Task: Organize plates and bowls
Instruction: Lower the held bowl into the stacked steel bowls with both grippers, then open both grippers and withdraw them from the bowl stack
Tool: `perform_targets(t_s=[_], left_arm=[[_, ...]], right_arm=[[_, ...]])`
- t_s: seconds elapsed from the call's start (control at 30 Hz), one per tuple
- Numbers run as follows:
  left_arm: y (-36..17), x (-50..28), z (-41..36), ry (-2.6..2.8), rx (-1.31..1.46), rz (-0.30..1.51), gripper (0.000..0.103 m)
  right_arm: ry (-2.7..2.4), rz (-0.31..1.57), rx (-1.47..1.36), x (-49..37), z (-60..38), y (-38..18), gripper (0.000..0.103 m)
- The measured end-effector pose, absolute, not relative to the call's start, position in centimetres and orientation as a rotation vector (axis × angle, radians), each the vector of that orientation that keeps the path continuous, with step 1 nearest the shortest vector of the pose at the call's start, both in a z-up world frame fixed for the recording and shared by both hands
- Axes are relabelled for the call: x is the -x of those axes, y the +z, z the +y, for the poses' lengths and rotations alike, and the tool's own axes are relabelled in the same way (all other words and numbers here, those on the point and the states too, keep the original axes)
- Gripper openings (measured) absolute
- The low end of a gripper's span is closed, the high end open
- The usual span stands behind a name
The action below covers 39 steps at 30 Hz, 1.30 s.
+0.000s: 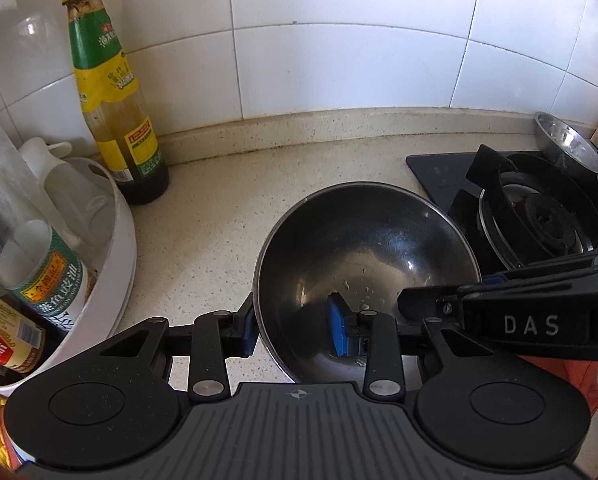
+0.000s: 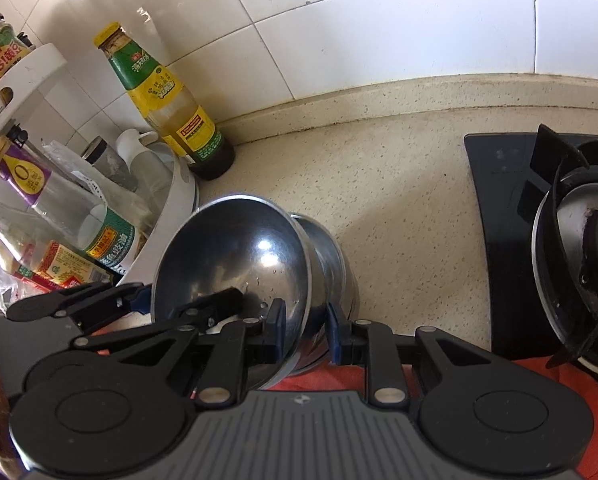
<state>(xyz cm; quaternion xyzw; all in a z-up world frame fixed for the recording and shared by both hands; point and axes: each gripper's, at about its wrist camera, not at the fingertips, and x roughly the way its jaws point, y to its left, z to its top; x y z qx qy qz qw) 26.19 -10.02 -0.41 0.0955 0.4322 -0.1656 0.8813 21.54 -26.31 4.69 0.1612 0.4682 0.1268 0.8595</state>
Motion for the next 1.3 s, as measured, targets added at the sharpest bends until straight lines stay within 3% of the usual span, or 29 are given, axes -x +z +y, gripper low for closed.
perform_targets(t_s=[0.13, 0.4, 0.83, 1.07, 1.13, 1.3], left_arm=[[-0.7, -26.5, -9.8, -0.344, -0.198, 0.903, 0.052], [-0.1, -26.6, -9.4, -0.341, -0.201, 0.874, 0.058], [-0.7, -26.9, -8.3, -0.363, -0.174, 0.888, 0.061], [-0.5, -25.5, -6.3, -0.399, -0.150, 0.860, 0.066], [-0.4, -24.8, -5.4, -0.419, -0.162, 0.838, 0.072], [-0.7, -23.7, -4.7, -0.421, -0.203, 0.808, 0.072]], right_arm=[[0.259, 0.951, -0.307, -21.7, -26.2, 5.2, 0.027], [0.255, 0.908, -0.229, -21.8, -25.6, 5.9, 0.028], [0.244, 0.962, -0.206, -22.5, -25.5, 4.0, 0.029], [0.247, 0.981, -0.250, -23.0, -26.1, 3.4, 0.030], [0.249, 0.992, -0.251, -23.3, -25.9, 3.1, 0.031], [0.256, 1.011, -0.241, -23.9, -25.5, 2.8, 0.034]])
